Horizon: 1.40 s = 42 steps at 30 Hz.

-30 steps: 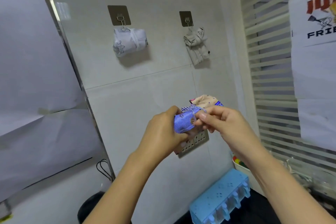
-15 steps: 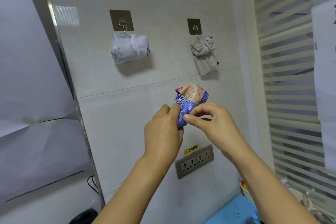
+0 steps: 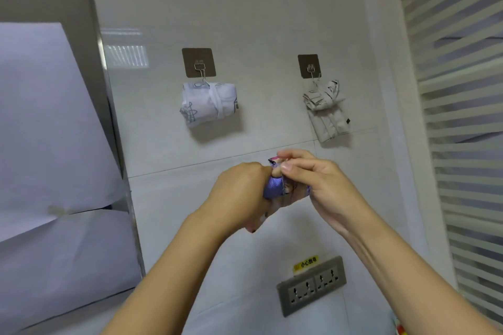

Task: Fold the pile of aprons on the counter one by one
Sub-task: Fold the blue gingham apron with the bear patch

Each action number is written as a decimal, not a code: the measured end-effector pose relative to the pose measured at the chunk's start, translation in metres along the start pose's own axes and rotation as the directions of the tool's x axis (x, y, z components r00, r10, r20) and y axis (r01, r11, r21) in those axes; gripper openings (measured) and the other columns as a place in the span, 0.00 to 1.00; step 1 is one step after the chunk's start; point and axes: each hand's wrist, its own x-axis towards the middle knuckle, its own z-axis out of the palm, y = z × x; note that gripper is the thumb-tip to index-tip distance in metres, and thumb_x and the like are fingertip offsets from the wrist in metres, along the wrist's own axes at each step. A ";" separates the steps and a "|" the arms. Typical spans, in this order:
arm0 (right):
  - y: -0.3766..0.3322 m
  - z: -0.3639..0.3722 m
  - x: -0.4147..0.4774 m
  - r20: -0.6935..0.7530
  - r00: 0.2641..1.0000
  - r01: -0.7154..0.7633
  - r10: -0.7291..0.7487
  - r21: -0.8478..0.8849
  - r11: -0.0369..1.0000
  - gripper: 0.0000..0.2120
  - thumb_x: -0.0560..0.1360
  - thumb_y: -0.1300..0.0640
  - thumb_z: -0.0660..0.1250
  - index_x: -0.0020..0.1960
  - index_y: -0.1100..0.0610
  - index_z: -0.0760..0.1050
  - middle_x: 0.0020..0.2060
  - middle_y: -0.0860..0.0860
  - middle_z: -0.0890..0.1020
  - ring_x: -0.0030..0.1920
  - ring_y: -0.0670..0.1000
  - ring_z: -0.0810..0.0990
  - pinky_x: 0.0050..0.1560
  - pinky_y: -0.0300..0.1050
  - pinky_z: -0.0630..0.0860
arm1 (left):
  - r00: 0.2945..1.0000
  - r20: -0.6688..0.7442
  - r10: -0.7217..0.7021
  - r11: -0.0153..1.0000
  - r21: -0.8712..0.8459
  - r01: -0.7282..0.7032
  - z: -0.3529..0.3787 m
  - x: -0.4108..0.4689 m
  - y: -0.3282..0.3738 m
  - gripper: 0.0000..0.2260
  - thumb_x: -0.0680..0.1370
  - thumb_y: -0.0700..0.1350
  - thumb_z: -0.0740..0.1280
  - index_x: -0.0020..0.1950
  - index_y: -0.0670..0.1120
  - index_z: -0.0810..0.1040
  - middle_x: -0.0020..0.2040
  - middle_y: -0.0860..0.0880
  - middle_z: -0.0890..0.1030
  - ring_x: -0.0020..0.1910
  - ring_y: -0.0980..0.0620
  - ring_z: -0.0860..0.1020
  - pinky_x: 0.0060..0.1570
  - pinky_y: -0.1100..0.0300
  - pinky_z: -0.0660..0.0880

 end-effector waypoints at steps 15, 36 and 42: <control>-0.082 0.038 0.108 -0.083 0.918 0.255 -0.387 -0.622 0.740 0.19 0.73 0.57 0.71 0.34 0.68 0.66 0.35 0.58 0.59 0.41 0.43 0.58 0.30 0.43 0.60 | 0.940 -0.057 -0.337 0.361 -0.930 0.073 -0.072 0.032 -0.059 0.25 0.64 0.48 0.75 0.60 0.44 0.76 0.48 0.45 0.84 0.41 0.50 0.83 0.38 0.56 0.80; -0.142 0.130 0.268 0.154 0.987 0.158 0.037 -0.981 -0.115 0.12 0.78 0.57 0.64 0.57 0.62 0.76 0.47 0.57 0.75 0.45 0.57 0.72 0.47 0.46 0.70 | 0.774 0.121 -0.621 0.140 -0.955 0.261 -0.135 0.093 -0.136 0.10 0.80 0.38 0.58 0.40 0.43 0.75 0.35 0.45 0.72 0.33 0.51 0.70 0.28 0.64 0.69; -0.135 0.126 0.275 0.201 0.970 0.211 0.134 -0.976 -0.061 0.08 0.73 0.57 0.67 0.47 0.63 0.79 0.38 0.57 0.79 0.37 0.56 0.74 0.39 0.46 0.73 | 0.854 0.142 -0.500 0.187 -0.946 0.267 -0.133 0.094 -0.143 0.06 0.76 0.42 0.69 0.52 0.44 0.79 0.47 0.49 0.78 0.43 0.55 0.75 0.36 0.66 0.71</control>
